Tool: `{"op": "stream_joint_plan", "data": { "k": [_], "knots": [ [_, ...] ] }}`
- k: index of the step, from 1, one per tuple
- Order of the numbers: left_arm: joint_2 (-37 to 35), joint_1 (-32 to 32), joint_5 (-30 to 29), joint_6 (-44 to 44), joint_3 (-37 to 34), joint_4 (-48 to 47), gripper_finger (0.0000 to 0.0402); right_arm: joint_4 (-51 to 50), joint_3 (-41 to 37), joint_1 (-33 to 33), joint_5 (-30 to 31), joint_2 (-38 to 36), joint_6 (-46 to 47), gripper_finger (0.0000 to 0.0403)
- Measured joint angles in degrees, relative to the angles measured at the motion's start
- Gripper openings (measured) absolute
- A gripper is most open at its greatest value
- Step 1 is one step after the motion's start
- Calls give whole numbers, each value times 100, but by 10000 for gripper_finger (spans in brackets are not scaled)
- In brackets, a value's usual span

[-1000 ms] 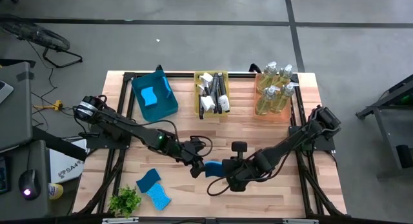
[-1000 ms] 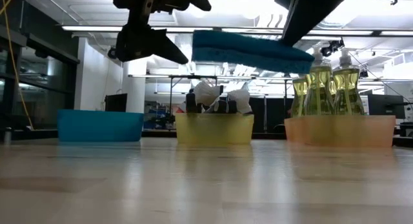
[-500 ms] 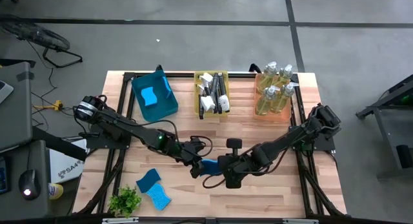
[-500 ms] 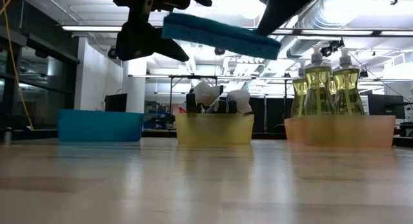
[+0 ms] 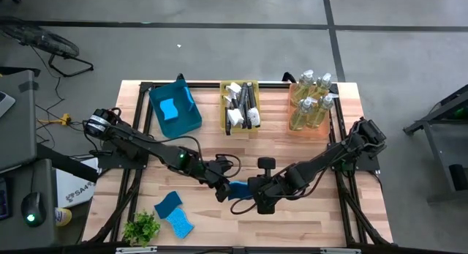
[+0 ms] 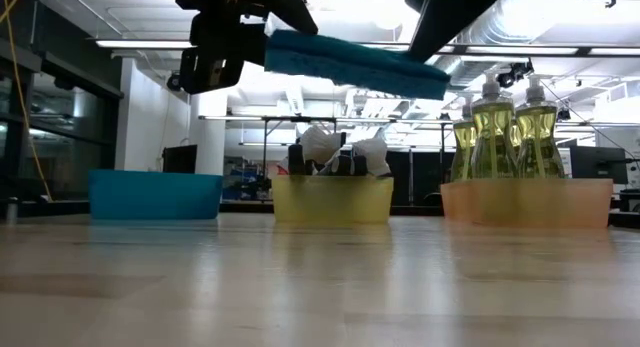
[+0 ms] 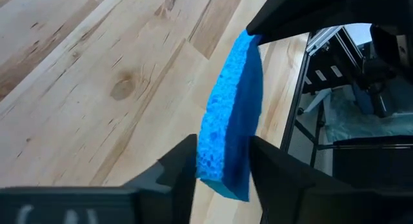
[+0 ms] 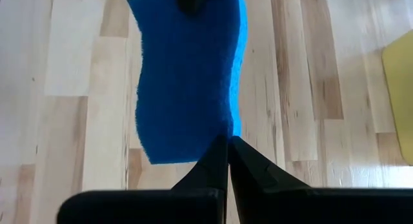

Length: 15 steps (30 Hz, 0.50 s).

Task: Pick & Place Kitchen Sink Supplies
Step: Put the blue dishwashing sponge into the blue bin

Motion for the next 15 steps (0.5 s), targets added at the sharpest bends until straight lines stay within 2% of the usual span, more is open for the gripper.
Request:
{"op": "stream_joint_plan", "data": {
  "k": [7, 13, 15],
  "knots": [
    [0, 0, 41, 54, 0, 0, 78, -9, 0, 0, -15, 1, 0, 0],
    [0, 0, 170, 150, 0, 13, 14, -6, 0, 0, -11, 0, 15, 0],
    [0, 0, 170, 150, 0, 11, 9, -6, 0, 0, -13, 1, 15, 0]
  ]
}}
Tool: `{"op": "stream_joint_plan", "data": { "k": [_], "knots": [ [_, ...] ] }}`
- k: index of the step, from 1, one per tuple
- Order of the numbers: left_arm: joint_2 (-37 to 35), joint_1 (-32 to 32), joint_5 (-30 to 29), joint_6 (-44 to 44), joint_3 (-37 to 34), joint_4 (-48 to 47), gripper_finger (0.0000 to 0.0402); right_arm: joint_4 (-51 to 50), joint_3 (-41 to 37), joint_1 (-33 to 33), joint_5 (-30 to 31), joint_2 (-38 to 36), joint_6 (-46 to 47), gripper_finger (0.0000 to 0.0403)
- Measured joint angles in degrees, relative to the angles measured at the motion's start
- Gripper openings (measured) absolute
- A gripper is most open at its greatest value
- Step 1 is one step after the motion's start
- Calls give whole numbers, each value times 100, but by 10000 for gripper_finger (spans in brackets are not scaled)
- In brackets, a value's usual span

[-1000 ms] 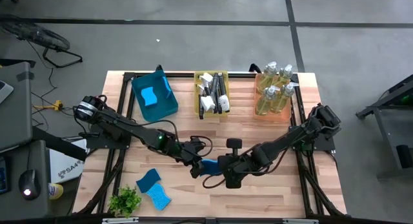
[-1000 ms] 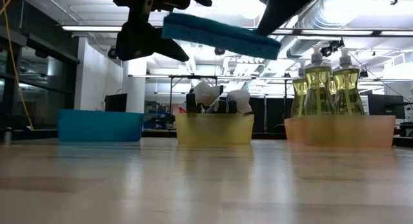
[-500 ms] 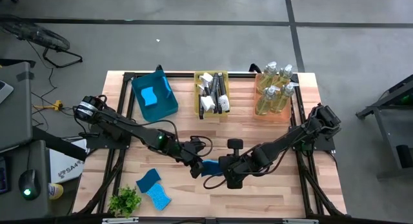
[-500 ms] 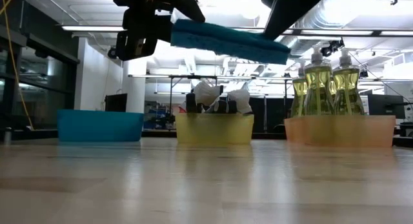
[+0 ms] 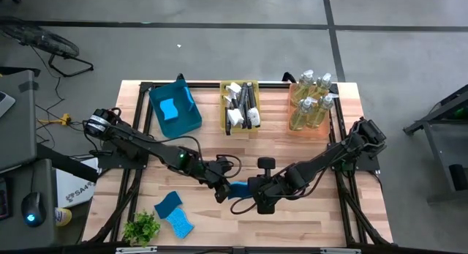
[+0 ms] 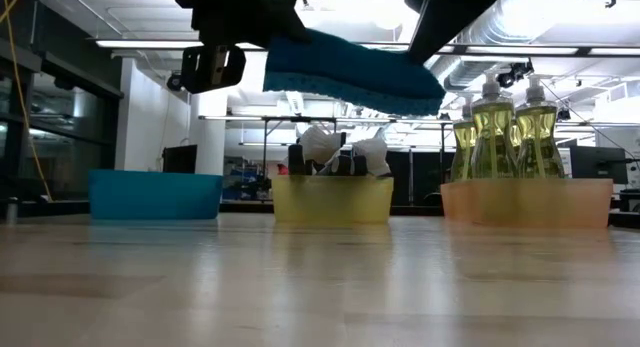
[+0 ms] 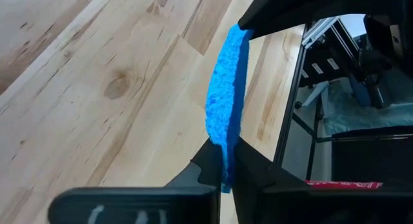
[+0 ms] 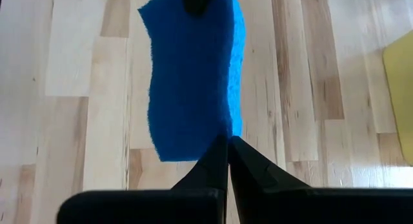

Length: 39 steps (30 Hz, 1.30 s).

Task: Pick & Place Kitchen Sink Supplies
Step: Put the blue dishwashing sponge into the blue bin

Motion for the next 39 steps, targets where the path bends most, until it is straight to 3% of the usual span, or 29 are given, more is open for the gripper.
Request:
{"op": "stream_joint_plan", "data": {
  "k": [8, 16, 22, 28, 39],
  "knots": [
    [0, 0, 16, 0, 0, -15, 7, 0, 0, 0, -10, 1, 39, 27],
    [0, -2, 33, 0, 0, -24, 8, -45, 0, -67, -459, -83, 368, 130],
    [-11, 0, -282, 4, 0, -213, 8, -971, 0, -128, -34, -448, 1058, 199],
    [-258, 0, -1220, -83, 0, -1063, 8, -1884, 0, -109, 566, -868, 1758, 223],
    [-1226, 0, -3929, -1274, 0, -3212, 8, -2219, 0, -101, 977, -1170, 2059, 213]
  ]
}}
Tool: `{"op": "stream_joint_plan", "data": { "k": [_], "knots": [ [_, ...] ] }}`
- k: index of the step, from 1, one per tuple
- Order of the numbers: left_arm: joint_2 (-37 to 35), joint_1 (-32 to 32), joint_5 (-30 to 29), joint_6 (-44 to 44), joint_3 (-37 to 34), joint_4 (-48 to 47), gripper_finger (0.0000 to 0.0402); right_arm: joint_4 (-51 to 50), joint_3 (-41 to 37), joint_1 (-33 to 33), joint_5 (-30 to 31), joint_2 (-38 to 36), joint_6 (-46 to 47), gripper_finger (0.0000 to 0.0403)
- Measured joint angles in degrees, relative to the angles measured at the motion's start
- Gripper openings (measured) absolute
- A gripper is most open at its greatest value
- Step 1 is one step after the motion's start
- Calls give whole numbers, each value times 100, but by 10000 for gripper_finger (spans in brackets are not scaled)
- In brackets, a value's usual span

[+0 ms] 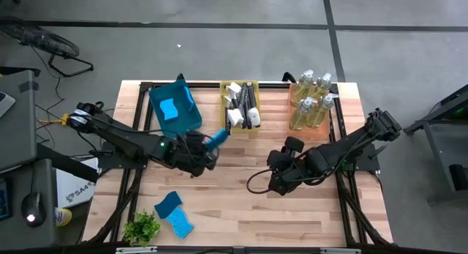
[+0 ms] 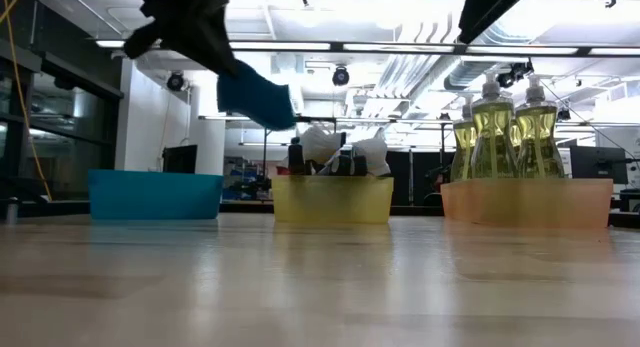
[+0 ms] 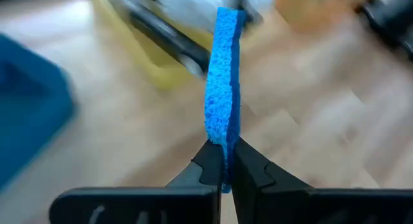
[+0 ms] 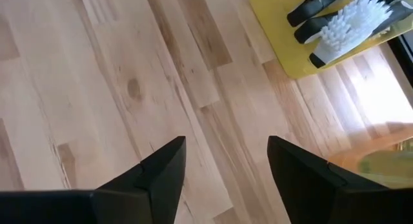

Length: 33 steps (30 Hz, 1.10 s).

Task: Pick & Place Kitchen Sink Supplies
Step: Put the blue dishwashing sponge into the blue bin

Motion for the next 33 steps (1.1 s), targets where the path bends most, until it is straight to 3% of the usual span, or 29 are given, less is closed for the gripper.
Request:
{"op": "stream_joint_plan", "data": {
  "k": [5, 22, 33],
  "knots": [
    [-139, 197, -618, -799, 0, -972, 8, -6, 0, -4, 122, 0, 34, 207],
    [-174, 2036, -825, -1359, 0, -2621, 8, -43, 0, -482, 427, 0, 279, 204],
    [-172, 3207, -799, -1604, -219, -2272, 8, -49, 0, -656, 384, 0, 284, 204]
  ]
}}
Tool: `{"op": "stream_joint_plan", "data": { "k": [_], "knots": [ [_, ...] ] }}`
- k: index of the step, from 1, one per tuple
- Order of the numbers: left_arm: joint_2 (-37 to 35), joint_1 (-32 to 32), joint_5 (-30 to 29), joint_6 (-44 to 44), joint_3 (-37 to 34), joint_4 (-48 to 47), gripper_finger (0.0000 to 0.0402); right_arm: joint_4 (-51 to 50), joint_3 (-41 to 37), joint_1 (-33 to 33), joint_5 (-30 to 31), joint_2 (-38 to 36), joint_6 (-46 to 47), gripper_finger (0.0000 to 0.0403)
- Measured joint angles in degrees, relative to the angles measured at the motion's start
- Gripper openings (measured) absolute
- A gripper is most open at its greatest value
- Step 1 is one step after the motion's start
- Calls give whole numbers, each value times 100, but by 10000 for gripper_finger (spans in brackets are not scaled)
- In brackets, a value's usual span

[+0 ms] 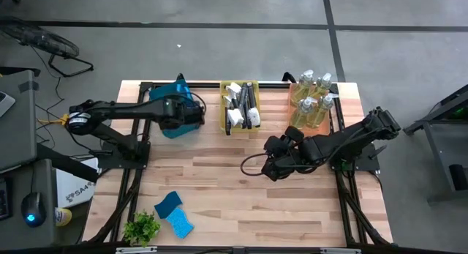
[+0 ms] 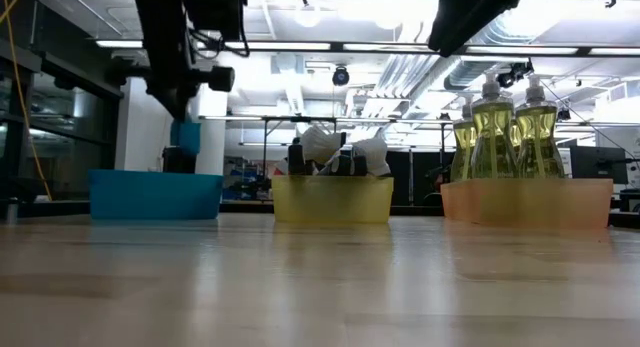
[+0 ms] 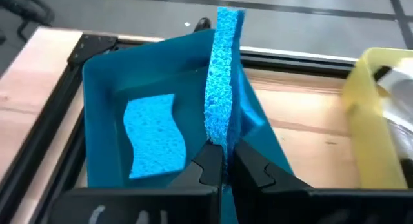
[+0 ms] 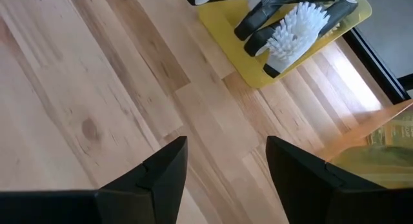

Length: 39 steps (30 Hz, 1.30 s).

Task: Pick & Place Kitchen Sink Supplies
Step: Put the blue dishwashing sponge into the blue bin

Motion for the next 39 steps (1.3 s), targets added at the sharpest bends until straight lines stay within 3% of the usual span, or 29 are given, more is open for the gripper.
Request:
{"op": "stream_joint_plan", "data": {
  "k": [11, 18, 39],
  "knots": [
    [2, 453, 60, -1014, -927, 699, 8, -9, 0, 0, -22, 0, 20, 204],
    [15, 520, -60, -1028, -1308, 1702, 8, -20, 0, 0, -15, 0, 20, 204],
    [955, 922, 254, -1031, -1379, 2190, 8, -168, 0, 2, -175, 1, 297, 204]
  ]
}}
